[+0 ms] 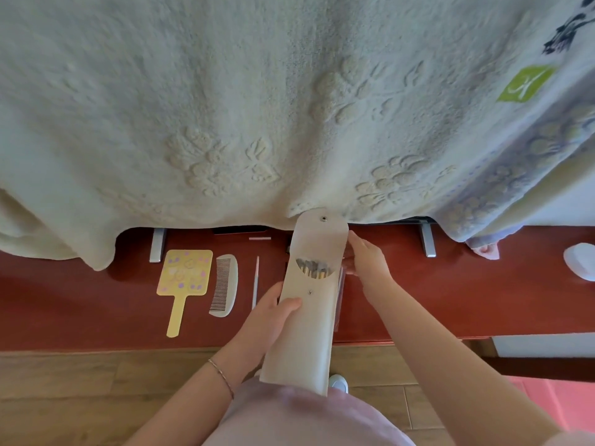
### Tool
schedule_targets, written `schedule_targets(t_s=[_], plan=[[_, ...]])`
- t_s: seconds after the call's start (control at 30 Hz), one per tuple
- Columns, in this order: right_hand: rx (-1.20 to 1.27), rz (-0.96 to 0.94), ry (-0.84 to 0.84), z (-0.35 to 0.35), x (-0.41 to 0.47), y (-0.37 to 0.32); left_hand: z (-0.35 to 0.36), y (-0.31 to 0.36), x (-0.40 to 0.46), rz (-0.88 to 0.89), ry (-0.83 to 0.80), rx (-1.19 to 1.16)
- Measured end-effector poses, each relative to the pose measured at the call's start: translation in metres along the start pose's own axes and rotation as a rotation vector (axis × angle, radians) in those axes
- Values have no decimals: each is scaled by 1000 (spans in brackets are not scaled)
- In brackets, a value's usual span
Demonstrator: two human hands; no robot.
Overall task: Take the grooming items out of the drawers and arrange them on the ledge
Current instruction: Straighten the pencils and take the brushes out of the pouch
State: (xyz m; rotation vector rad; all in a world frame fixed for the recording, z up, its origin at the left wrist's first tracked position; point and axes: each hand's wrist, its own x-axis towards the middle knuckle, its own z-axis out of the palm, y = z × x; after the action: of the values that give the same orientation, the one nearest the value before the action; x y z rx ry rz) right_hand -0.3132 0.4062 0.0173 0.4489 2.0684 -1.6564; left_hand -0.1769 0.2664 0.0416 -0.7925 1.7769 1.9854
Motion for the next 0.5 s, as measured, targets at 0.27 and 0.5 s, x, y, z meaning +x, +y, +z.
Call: schedule_targets(t_s=[0.27, 0.5], plan=[[182, -274, -108, -28, -28, -14, 15, 6, 6, -16, -67, 55], [-284, -466, -184, -40, -55, -7, 27, 21, 15, -27, -35, -27]])
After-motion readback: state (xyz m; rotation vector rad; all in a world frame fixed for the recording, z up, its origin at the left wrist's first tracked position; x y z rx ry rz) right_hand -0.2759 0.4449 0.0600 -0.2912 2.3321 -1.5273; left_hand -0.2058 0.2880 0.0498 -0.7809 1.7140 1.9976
